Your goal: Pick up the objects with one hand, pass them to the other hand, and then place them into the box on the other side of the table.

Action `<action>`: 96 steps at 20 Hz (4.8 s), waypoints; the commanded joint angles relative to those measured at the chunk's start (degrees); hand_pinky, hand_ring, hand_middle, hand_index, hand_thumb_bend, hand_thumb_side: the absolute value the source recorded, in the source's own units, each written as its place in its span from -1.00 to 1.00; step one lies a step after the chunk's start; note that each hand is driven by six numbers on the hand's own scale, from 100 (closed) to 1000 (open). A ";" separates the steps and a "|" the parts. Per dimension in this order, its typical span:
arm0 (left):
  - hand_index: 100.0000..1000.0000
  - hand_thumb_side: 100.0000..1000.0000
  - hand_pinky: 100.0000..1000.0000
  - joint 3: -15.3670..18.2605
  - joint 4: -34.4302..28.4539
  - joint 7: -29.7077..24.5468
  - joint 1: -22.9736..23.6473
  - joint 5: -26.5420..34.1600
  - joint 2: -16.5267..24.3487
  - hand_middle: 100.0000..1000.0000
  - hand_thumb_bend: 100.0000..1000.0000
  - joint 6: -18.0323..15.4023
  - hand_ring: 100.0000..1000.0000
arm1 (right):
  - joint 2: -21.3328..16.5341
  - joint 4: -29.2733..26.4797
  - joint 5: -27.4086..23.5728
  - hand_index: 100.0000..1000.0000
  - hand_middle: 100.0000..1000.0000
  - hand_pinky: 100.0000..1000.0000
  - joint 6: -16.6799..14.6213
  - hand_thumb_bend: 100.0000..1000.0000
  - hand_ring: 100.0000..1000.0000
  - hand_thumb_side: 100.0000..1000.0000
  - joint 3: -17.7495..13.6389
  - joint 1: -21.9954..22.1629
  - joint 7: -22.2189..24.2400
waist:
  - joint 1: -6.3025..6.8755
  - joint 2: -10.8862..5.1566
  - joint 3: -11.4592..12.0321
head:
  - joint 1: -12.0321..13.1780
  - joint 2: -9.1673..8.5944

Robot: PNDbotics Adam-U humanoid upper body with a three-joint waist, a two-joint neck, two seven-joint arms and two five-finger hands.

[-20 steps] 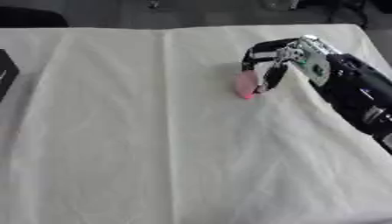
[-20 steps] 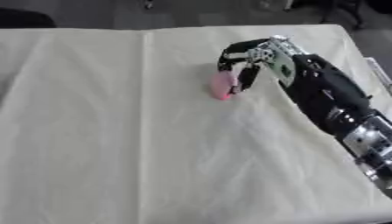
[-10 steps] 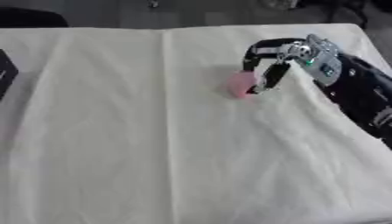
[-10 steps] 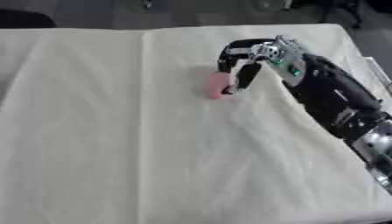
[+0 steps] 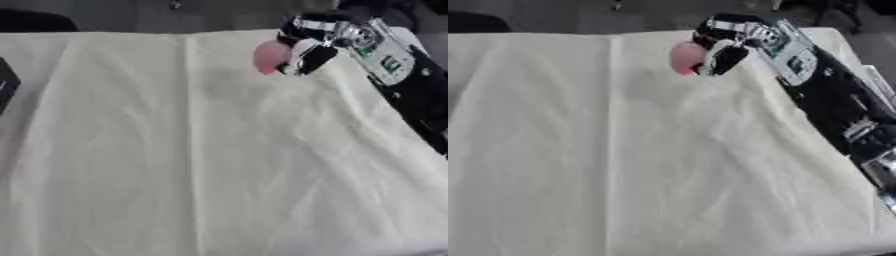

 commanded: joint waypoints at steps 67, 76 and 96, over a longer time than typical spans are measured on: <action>-0.03 -0.96 0.54 -26.83 4.00 -45.28 -24.22 -25.23 -18.64 -0.03 -0.55 5.22 0.19 | 35.17 -2.83 -6.71 -0.02 -0.07 0.32 5.66 -1.00 -0.03 -1.00 12.75 0.99 -30.30 | 3.21 -2.40 0.12 | 3.59 0.55; 0.10 -1.00 0.53 -27.58 6.39 -50.16 -24.02 -27.65 -19.43 0.04 -0.46 2.64 0.23 | 34.71 -3.49 -8.12 -0.02 -0.07 0.32 3.13 -1.00 -0.04 -1.00 13.05 1.29 -28.76 | 3.19 -2.36 0.00 | 3.75 0.50; 0.55 -1.00 0.56 -27.28 5.92 -50.25 -23.49 -32.12 -19.92 0.20 0.26 0.81 0.35 | 31.54 -6.44 -10.48 -0.02 -0.08 0.32 3.57 -1.00 -0.04 -1.00 13.68 2.47 -28.22 | 2.95 -2.14 0.19 | 3.42 0.34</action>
